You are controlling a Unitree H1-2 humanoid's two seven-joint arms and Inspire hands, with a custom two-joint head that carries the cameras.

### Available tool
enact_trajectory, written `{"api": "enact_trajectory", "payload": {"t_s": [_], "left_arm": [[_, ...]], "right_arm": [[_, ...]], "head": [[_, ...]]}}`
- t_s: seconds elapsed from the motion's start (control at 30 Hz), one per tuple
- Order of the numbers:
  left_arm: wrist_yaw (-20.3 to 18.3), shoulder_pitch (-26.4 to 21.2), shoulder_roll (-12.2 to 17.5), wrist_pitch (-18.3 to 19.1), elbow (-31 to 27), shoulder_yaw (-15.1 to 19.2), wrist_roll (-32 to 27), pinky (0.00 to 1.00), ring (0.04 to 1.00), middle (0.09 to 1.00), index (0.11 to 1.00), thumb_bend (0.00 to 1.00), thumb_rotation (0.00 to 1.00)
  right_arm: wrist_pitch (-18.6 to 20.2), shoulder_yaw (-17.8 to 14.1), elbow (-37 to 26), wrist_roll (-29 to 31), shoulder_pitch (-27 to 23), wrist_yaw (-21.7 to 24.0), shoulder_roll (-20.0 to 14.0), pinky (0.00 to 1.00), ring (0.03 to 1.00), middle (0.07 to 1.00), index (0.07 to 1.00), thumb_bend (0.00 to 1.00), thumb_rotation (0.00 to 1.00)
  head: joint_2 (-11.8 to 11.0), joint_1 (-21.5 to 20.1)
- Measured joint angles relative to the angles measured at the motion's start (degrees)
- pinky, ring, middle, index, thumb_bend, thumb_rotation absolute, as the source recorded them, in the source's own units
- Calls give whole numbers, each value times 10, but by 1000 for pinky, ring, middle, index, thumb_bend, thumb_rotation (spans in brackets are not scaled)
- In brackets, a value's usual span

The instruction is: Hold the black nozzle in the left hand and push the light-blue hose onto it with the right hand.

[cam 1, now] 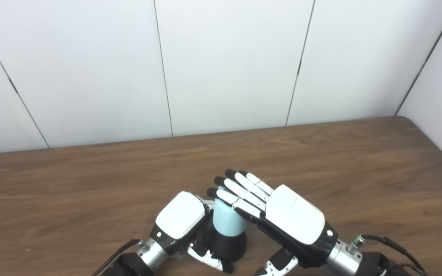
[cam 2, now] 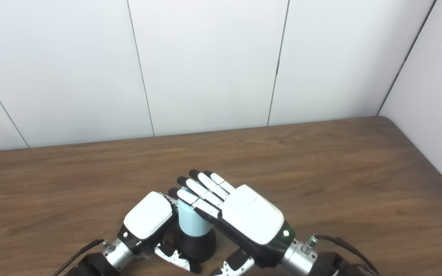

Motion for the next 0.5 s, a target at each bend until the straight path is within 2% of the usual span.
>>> {"api": "enact_trajectory", "payload": {"t_s": [0.33,0.5], "left_arm": [[-2,2,0,0,-1,2,0,118,170,471,480,525,0],[-2,2,0,0,-1,2,0,130,184,471,480,525,0]], "right_arm": [[-2,14,2,-43,5,-11,1,940,1000,965,901,862,791],[-16,22,16,-42,5,-39,-1,933,980,924,866,848,754]], "head": [[2,0],[2,1]]}}
